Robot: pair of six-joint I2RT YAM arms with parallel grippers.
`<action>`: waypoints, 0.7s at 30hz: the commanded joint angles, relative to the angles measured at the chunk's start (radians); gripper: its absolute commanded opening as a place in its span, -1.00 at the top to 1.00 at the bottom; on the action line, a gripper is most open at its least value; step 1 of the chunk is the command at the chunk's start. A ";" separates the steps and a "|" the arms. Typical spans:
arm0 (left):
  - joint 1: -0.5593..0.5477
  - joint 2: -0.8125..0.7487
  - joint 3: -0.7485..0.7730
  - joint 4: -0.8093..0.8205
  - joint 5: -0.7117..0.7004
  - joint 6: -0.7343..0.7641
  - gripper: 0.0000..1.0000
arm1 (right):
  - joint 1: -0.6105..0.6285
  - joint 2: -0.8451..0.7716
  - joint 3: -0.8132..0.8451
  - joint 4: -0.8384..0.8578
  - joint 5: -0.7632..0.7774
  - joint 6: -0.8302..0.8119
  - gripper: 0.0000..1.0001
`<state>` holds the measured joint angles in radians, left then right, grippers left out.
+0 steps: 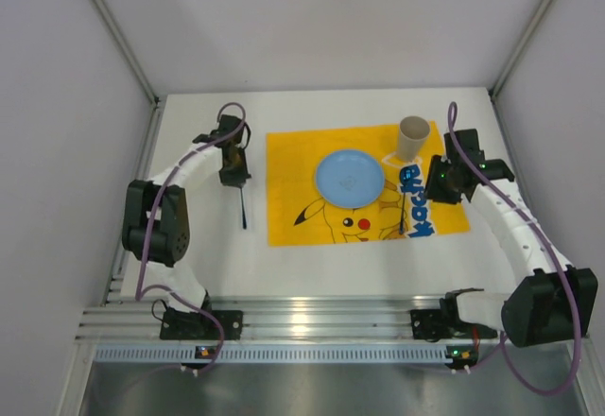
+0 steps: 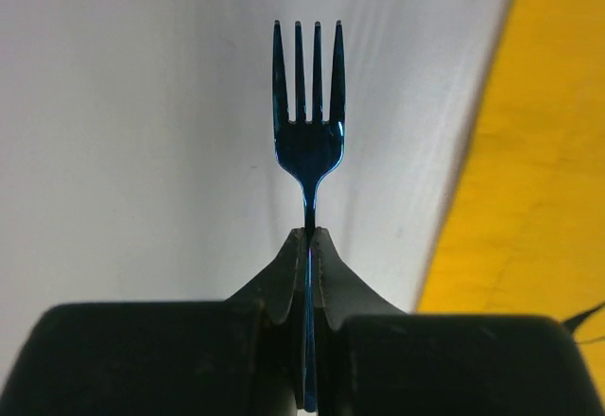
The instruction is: Set the dinner table for one person
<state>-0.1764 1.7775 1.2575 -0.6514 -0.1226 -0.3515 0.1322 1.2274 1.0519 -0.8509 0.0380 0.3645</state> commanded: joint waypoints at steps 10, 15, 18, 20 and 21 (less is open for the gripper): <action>-0.299 0.097 0.219 -0.051 0.110 -0.179 1.00 | -0.014 -0.077 -0.055 0.036 0.017 0.036 0.37; -0.314 0.166 0.243 -0.047 0.117 -0.214 1.00 | -0.014 -0.114 -0.066 0.016 0.036 0.037 0.37; -0.316 0.192 0.212 -0.019 0.118 -0.240 1.00 | -0.016 -0.132 -0.073 0.006 0.039 0.042 0.38; -0.316 0.197 0.195 0.002 0.117 -0.253 1.00 | -0.016 -0.141 -0.078 0.001 0.042 0.042 0.37; -0.316 0.200 0.180 0.010 0.117 -0.265 1.00 | -0.014 -0.149 -0.081 -0.002 0.043 0.044 0.38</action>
<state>-0.4946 1.9804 1.4574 -0.6754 -0.0147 -0.5659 0.1322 1.1145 0.9806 -0.8379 0.0589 0.3962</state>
